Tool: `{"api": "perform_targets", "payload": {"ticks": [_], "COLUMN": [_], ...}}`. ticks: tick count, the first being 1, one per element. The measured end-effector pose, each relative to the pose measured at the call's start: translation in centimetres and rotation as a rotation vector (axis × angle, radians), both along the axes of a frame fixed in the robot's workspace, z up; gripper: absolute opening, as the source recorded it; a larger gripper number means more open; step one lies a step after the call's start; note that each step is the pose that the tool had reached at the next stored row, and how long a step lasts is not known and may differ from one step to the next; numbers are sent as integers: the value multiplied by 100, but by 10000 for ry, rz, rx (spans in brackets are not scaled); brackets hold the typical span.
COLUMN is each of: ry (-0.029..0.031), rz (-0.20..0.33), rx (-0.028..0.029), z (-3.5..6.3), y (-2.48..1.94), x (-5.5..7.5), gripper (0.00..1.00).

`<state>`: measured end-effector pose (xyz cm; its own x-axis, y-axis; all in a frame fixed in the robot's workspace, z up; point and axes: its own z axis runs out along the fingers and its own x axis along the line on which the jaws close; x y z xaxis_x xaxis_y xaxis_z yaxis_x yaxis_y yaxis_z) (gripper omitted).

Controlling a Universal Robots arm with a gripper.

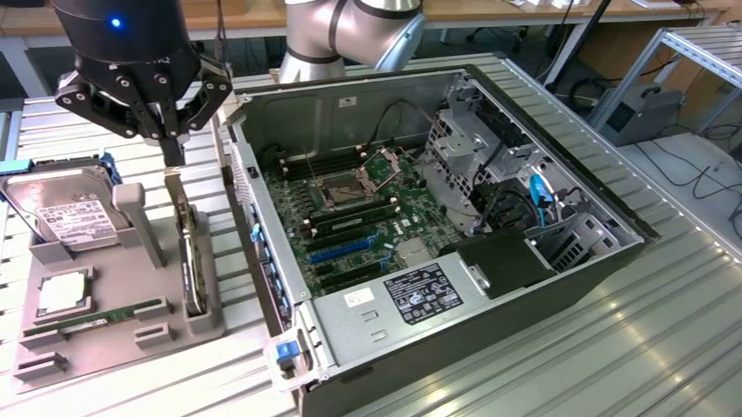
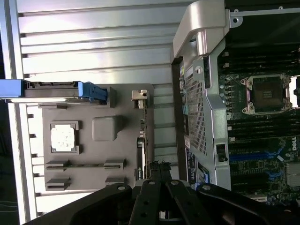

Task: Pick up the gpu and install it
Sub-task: 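Reach for the gpu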

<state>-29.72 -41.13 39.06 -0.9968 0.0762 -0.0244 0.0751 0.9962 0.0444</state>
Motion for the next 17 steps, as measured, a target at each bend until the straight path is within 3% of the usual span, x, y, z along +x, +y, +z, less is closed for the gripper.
{"api": "perform_targets", "payload": {"ticks": [9,17], "ry": [-3,-4], "rz": [0,0], "rx": [0,0], "z": [-2,-4], "y": [-101,-273], "x": [-70,-161], "gripper": [11,11]}}
